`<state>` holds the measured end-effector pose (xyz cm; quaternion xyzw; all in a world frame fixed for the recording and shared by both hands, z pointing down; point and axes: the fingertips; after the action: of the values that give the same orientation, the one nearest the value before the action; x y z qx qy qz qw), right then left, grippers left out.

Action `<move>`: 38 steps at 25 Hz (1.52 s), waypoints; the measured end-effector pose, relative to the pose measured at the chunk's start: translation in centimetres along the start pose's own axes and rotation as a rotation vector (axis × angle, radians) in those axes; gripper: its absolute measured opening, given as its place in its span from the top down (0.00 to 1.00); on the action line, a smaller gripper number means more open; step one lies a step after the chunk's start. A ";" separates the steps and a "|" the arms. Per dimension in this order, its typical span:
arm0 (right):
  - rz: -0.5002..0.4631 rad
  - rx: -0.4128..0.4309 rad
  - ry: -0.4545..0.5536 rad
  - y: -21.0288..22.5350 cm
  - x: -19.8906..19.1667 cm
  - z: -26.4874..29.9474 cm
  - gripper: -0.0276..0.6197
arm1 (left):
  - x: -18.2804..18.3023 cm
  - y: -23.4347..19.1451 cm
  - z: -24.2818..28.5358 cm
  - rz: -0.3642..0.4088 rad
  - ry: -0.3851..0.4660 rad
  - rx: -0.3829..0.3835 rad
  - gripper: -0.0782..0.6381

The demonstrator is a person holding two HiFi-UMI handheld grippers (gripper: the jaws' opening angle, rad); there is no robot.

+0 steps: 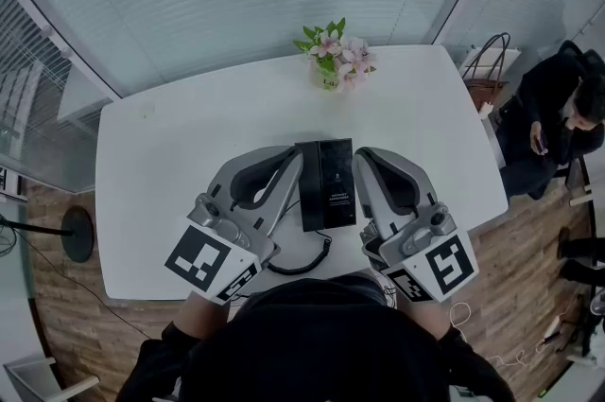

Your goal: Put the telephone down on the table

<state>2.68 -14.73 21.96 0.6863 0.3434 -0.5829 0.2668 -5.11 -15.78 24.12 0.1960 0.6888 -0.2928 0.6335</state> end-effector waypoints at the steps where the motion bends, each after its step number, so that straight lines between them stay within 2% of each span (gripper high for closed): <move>1: 0.001 -0.002 0.000 0.0 0.0 0.0 0.95 | 0.0 0.0 0.0 0.000 -0.001 -0.001 0.87; 38: -0.038 -0.005 -0.023 0.2 0.2 -0.7 0.95 | 0.0 0.8 0.5 0.025 -0.006 -0.017 0.87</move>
<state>3.29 -14.35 21.89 0.6721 0.3549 -0.5950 0.2615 -4.22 -15.46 24.01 0.1986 0.6870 -0.2795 0.6407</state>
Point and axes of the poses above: the fingertips, and each gripper's own axes: z forward along the fingers, y to its right, x out of its top, and after that the axes turned 5 degrees about -z, right-handed
